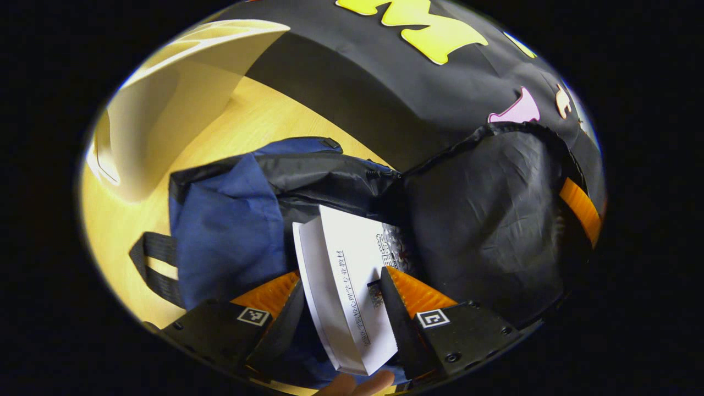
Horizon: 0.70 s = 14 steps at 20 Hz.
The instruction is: Open the schoolbag, grab two books from the bookshelf and put them into the schoolbag.
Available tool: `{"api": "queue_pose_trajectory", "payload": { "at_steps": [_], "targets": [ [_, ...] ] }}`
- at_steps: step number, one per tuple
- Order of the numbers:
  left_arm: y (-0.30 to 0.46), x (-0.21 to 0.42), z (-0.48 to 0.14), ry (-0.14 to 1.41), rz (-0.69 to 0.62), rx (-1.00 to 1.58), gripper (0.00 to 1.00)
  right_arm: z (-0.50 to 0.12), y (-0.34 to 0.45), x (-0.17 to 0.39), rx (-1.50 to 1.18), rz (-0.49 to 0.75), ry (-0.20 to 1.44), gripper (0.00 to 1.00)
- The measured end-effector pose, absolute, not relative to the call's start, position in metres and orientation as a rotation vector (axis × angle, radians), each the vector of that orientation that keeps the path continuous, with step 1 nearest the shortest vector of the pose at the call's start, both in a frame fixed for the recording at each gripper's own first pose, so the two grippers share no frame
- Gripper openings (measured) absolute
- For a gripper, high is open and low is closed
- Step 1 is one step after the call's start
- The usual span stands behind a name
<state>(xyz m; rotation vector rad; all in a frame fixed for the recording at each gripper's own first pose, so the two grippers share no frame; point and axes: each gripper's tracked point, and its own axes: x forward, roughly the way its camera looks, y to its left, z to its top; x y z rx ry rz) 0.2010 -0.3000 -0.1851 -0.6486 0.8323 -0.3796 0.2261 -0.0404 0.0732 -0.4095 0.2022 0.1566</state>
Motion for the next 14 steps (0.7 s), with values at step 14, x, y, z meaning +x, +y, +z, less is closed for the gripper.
{"api": "queue_pose_trajectory", "payload": {
  "at_steps": [14],
  "targets": [
    [-0.199, 0.166, -0.125, 0.792, -0.320, -0.399, 0.92, 0.067, -0.027, 0.215, -0.437, 0.147, 0.212, 0.08]
  ]
}}
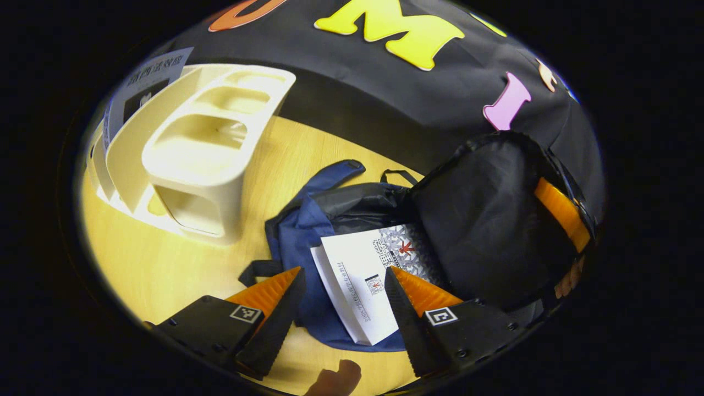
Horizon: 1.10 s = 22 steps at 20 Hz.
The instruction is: Open the schoolbag, grab two books from the bookshelf and put them into the schoolbag.
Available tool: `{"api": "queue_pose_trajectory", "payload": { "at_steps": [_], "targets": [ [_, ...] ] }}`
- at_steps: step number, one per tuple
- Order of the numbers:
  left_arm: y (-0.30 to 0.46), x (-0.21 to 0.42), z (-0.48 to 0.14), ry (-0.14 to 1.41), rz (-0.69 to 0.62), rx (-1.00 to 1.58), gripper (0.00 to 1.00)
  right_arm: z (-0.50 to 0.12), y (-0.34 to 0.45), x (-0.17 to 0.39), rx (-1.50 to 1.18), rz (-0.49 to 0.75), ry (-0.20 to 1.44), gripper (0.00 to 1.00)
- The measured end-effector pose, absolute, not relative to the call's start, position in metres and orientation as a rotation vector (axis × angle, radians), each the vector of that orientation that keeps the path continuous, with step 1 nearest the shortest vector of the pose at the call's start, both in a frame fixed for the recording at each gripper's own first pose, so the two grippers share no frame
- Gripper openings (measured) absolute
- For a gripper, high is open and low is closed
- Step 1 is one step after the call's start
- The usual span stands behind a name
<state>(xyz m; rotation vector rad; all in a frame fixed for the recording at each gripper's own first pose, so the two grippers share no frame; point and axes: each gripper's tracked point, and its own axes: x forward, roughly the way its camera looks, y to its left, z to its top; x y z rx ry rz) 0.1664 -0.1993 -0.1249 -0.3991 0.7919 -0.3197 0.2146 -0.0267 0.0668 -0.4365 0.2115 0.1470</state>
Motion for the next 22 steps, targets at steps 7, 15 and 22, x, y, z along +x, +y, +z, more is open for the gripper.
{"api": "queue_pose_trajectory", "payload": {
  "at_steps": [7, 15, 22],
  "targets": [
    [-0.116, 0.165, -0.056, 0.629, -0.225, -0.242, 0.92, 0.061, -0.031, 0.220, -0.387, 0.147, 0.227, 0.07],
    [-0.013, 0.197, 0.005, 0.534, -0.047, -0.130, 0.90, 0.061, -0.033, 0.220, -0.382, 0.161, 0.218, 0.08],
    [0.074, 0.267, 0.057, 0.476, 0.104, 0.000, 0.89, 0.055, -0.033, 0.221, -0.361, 0.176, 0.220, 0.08]
  ]
}}
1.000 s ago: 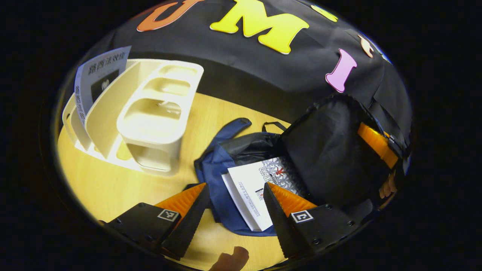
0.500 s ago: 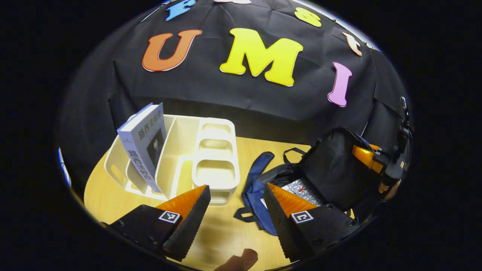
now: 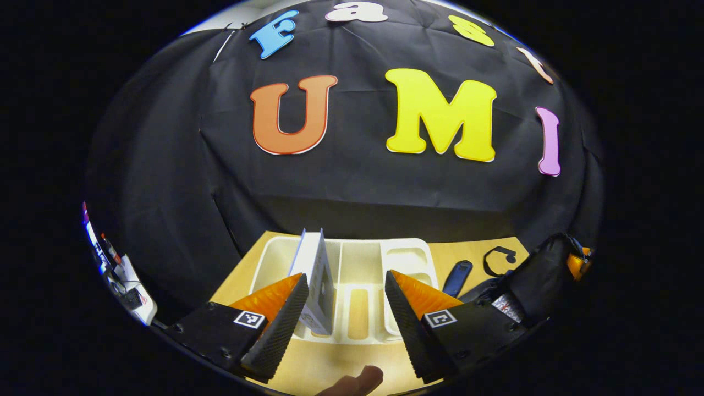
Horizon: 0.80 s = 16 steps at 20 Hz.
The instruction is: Open the schoolbag, grab two books from the bookshelf and put them into the schoolbag.
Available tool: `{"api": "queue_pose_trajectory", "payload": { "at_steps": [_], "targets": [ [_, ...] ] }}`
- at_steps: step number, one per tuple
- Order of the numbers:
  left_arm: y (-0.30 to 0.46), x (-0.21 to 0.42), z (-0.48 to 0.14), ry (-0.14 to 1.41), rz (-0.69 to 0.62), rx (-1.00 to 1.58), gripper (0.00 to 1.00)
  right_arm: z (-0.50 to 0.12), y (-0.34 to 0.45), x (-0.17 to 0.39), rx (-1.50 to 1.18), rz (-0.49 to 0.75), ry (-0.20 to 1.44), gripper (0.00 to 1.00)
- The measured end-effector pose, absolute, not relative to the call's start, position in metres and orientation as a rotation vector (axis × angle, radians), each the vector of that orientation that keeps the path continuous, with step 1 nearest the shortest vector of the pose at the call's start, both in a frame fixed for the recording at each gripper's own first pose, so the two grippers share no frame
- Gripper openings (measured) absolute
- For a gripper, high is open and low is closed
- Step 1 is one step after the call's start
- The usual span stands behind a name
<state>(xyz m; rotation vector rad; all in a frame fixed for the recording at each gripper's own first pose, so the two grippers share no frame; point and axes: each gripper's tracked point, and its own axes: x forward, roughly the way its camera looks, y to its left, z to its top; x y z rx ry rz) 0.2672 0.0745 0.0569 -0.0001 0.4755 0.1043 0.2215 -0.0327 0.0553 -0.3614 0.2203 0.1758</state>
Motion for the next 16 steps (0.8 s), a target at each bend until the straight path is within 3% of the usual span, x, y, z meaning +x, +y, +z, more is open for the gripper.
{"api": "queue_pose_trajectory", "payload": {
  "at_steps": [1, 2, 12, 15, 16],
  "targets": [
    [0.084, 0.276, 0.057, 0.482, 0.116, 0.022, 0.80, 0.054, -0.032, 0.222, -0.352, 0.182, 0.221, 0.08],
    [0.090, 0.283, 0.053, 0.494, 0.120, 0.050, 0.88, 0.054, -0.032, 0.221, -0.349, 0.185, 0.222, 0.08],
    [0.126, 0.336, -0.006, 0.689, 0.128, 0.118, 0.86, 0.047, -0.038, 0.218, -0.362, 0.178, 0.226, 0.08],
    [0.135, 0.344, -0.019, 0.737, 0.151, 0.166, 0.83, 0.045, -0.034, 0.216, -0.366, 0.184, 0.224, 0.11],
    [0.128, 0.342, -0.024, 0.760, 0.127, 0.146, 0.80, 0.044, -0.033, 0.215, -0.367, 0.186, 0.226, 0.08]
  ]
}}
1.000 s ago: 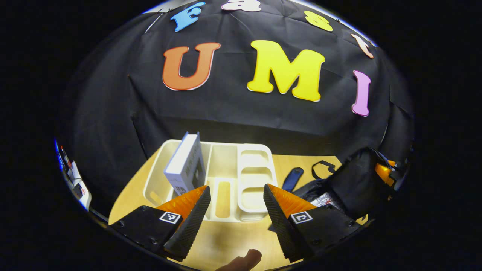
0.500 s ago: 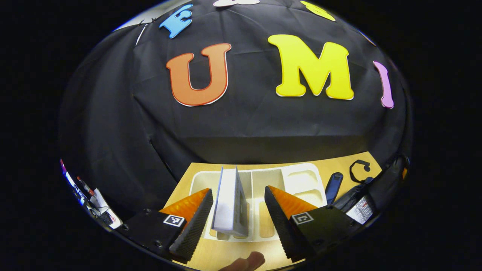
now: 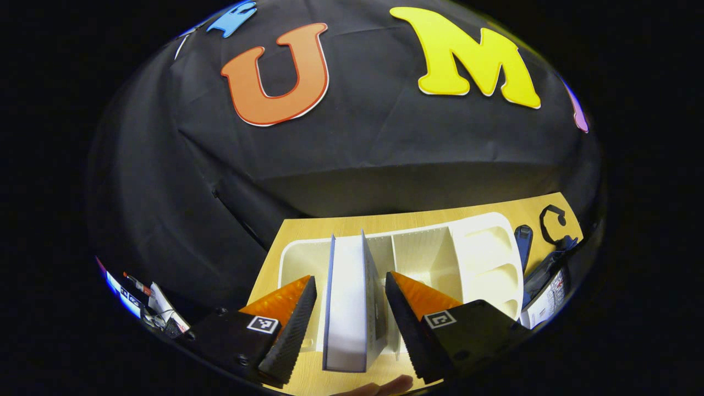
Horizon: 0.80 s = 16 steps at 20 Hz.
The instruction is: Open the schoolbag, grab two books from the bookshelf and put them into the schoolbag.
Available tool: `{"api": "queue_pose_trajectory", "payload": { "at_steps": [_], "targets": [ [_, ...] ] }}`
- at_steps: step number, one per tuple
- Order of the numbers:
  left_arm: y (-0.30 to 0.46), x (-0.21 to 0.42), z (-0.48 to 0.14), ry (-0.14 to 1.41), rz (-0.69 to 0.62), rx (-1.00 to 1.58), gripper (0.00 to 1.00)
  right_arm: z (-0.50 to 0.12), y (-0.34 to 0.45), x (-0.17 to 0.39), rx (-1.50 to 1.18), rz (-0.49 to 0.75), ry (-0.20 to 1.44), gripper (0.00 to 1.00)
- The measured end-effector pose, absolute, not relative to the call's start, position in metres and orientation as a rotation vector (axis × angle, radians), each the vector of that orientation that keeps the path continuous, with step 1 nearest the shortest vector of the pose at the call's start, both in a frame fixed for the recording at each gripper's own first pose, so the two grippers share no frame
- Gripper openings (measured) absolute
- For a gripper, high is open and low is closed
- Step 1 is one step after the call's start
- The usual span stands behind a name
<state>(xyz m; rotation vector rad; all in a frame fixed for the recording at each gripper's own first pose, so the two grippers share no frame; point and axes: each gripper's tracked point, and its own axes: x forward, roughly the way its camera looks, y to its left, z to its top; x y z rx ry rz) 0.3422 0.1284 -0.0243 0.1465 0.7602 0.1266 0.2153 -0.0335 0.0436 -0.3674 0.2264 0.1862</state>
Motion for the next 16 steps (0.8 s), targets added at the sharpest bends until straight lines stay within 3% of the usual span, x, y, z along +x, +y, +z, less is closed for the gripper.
{"api": "queue_pose_trajectory", "payload": {
  "at_steps": [1, 4, 5, 6, 9, 12, 16],
  "targets": [
    [0.125, 0.342, -0.029, 0.782, 0.111, 0.133, 0.77, 0.042, -0.033, 0.216, -0.368, 0.186, 0.230, 0.11],
    [0.121, 0.332, -0.045, 0.858, 0.101, 0.102, 0.67, 0.042, -0.033, 0.215, -0.365, 0.185, 0.230, 0.08],
    [0.122, 0.330, -0.047, 0.875, 0.101, 0.102, 0.52, 0.041, -0.033, 0.215, -0.365, 0.186, 0.232, 0.08],
    [0.122, 0.331, -0.053, 0.880, 0.100, 0.099, 0.49, 0.042, -0.033, 0.215, -0.366, 0.184, 0.234, 0.08],
    [0.119, 0.330, -0.052, 0.882, 0.092, 0.089, 0.49, 0.041, -0.033, 0.213, -0.363, 0.184, 0.237, 0.08],
    [0.120, 0.318, -0.051, 0.906, 0.112, 0.078, 0.41, 0.038, -0.034, 0.212, -0.357, 0.187, 0.239, 0.08],
    [0.122, 0.288, -0.036, 0.905, 0.137, 0.017, 0.43, 0.034, -0.037, 0.210, -0.350, 0.191, 0.242, 0.08]
  ]
}}
